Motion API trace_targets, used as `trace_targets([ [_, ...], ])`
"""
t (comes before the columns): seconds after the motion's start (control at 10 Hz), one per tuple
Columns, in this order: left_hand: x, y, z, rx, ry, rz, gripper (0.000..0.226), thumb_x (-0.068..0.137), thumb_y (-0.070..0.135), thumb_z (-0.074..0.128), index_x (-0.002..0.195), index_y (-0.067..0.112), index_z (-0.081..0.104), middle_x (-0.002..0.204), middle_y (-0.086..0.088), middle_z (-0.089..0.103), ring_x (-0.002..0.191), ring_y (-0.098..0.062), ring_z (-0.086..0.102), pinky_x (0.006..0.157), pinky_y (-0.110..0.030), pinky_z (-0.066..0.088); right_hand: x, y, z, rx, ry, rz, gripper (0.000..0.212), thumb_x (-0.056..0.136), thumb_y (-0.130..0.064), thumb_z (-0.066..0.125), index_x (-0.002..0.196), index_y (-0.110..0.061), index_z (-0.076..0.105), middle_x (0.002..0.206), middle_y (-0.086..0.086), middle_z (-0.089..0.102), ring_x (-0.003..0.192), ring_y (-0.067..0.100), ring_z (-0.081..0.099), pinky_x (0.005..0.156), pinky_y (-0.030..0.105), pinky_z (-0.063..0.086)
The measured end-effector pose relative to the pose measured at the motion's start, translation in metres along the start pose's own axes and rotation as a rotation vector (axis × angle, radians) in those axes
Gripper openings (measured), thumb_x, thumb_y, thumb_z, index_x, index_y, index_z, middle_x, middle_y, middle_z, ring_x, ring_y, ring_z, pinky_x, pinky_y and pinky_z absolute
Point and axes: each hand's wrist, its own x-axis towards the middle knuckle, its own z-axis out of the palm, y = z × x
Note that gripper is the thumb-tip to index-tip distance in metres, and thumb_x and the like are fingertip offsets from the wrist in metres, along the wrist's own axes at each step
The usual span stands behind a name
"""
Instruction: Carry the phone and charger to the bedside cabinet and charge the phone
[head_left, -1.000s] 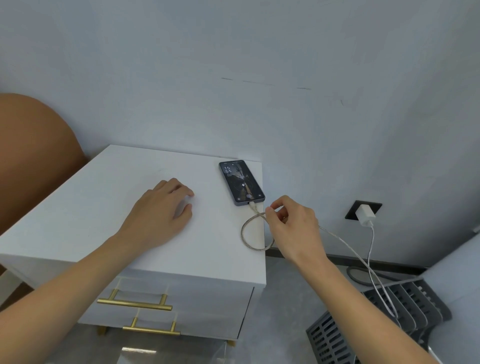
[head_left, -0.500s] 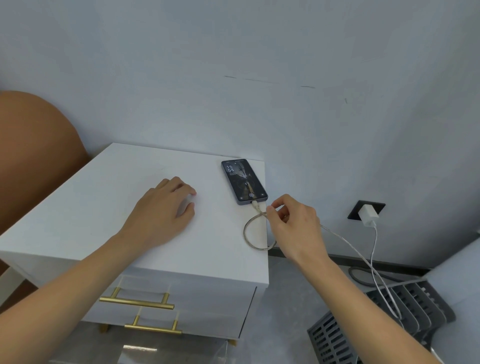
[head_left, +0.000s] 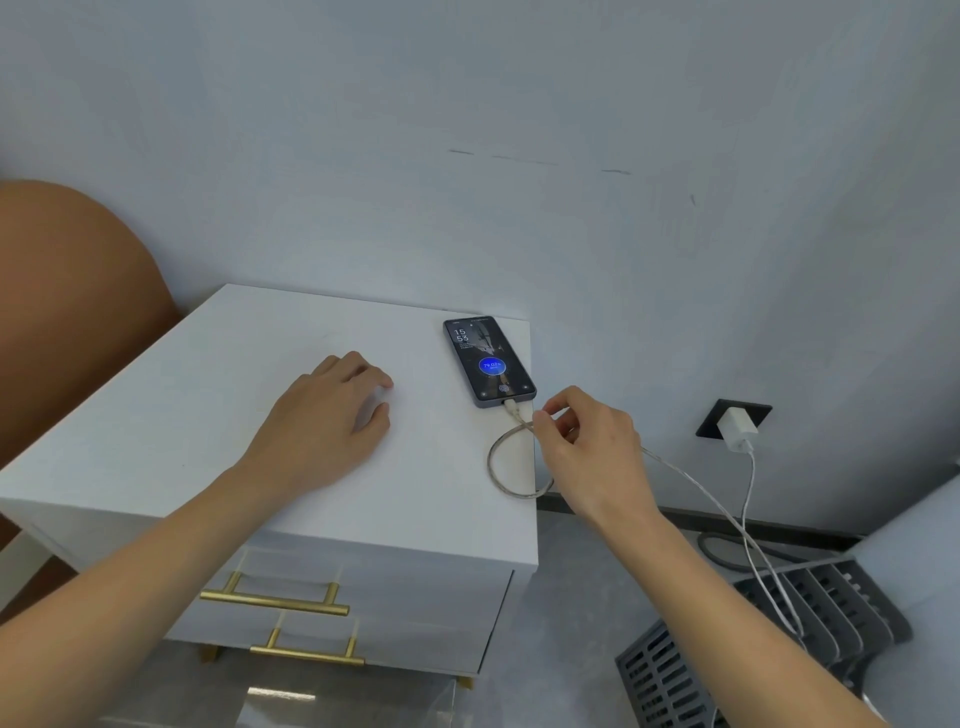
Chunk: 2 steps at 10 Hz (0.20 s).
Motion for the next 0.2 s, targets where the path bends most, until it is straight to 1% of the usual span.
trace_targets([
  [0.1, 0.001, -0.002, 0.001, -0.005, -0.011, -0.006, 0.030, 0.098, 0.028, 0.054, 0.124, 0.020, 0.067, 0.120, 0.007, 0.062, 0.109, -0.020, 0.056, 0.083, -0.038, 0.048, -0.001, -0.002, -0.002, -0.009, -0.013, -0.002, 0.019, 0.097, -0.039, 0.058, 0.102, -0.023, 0.067, 0.088, -0.006, 0.069, 0.082, 0.014, 0.065, 0.082, 0.044, 0.058],
  [0.2, 0.000, -0.001, 0.002, -0.017, 0.011, -0.001, 0.030, 0.098, 0.027, 0.055, 0.123, 0.019, 0.067, 0.120, 0.007, 0.062, 0.109, -0.020, 0.057, 0.083, -0.038, 0.048, -0.008, -0.003, -0.017, 0.011, -0.018, -0.023, 0.018, 0.098, -0.034, 0.060, 0.109, -0.022, 0.067, 0.104, -0.005, 0.065, 0.099, 0.016, 0.062, 0.090, 0.045, 0.054],
])
